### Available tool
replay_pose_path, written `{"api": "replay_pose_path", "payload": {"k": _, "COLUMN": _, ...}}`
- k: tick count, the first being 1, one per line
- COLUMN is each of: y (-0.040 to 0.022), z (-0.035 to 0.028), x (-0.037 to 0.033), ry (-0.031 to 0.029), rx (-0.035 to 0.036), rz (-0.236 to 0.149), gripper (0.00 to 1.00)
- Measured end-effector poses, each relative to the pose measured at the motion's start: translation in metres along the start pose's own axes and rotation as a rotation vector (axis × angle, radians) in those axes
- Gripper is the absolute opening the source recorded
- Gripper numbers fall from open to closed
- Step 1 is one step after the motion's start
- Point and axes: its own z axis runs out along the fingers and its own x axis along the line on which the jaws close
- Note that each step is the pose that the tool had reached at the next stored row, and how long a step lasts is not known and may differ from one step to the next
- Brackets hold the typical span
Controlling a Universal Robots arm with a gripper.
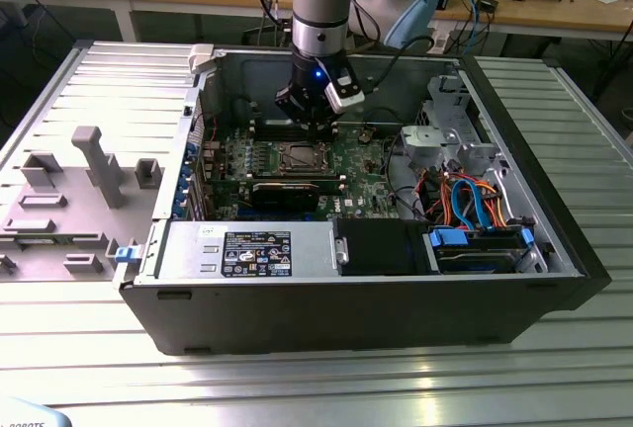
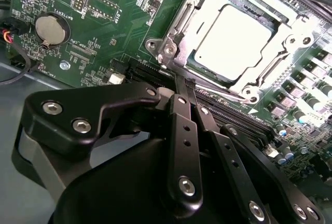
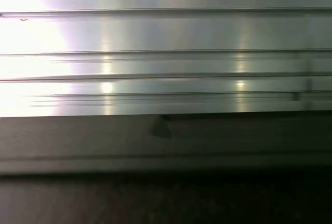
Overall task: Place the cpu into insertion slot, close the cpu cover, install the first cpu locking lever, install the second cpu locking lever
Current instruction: 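Install the first cpu locking lever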
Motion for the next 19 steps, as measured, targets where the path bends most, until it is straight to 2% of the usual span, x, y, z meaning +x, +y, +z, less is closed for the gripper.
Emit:
{"api": "replay_pose_path", "payload": {"k": 5, "y": 0.0, "z": 0.0001, "x": -0.0029, "ry": 0.0002, "rx": 0.0001, "rz": 0.0, "gripper": 0.11}}
{"api": "replay_pose_path", "payload": {"k": 19, "y": -0.0004, "z": 0.0001, "x": -0.0021, "ry": 0.0004, "rx": 0.0001, "rz": 0.0, "gripper": 0.11}}
